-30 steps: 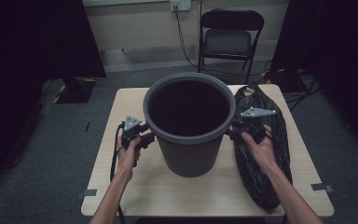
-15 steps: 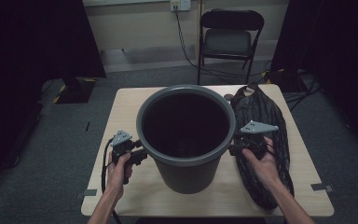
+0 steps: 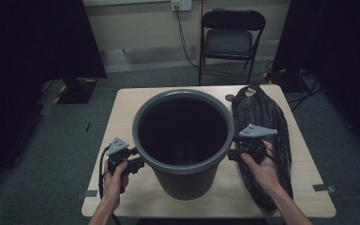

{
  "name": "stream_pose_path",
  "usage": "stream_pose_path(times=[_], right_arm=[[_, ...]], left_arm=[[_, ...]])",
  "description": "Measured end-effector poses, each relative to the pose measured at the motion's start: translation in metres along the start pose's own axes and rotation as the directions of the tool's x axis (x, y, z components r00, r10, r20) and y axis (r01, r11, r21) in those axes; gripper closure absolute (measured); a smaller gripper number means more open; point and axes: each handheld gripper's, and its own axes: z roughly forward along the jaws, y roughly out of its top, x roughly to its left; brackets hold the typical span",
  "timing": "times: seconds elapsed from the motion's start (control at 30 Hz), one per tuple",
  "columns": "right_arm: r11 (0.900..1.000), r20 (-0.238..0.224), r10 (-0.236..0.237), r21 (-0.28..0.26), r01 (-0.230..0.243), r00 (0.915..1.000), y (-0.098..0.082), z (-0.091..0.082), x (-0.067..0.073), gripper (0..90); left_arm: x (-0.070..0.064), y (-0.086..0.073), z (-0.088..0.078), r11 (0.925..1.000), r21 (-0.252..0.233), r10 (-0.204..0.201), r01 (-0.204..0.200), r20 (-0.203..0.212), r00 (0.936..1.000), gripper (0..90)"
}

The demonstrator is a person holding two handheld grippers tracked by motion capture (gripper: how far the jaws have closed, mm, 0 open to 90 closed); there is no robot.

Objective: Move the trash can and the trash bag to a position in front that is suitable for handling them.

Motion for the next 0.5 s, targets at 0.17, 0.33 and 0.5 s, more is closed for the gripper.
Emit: stream_pose_path(times=[0.17, 0.33, 0.5], right_arm=[[1.000, -0.014, 0.006, 0.001, -0.006, 0.9999, -0.0004, -0.0005, 0.0000, 44.0], [1.000, -0.030, 0.011, 0.005, -0.011, 0.9995, -0.0028, -0.0037, 0.0027, 43.1], [1.000, -0.013, 0.006, 0.000, -0.006, 0.9999, -0.0027, -0.0027, 0.0053, 44.1]], left_arm=[[0.0017, 0.0004, -0.0002, 0.9999, 0.008, -0.011, 0.011, 0.030, 0.9995, 52.8], [0.0015, -0.0017, -0.0063, 0.9997, 0.024, 0.005, -0.006, 0.041, 0.9992, 50.6], [0.0046, -0.0029, -0.0057, 0.9996, 0.023, -0.018, 0.017, 0.049, 0.9986, 44.1]])
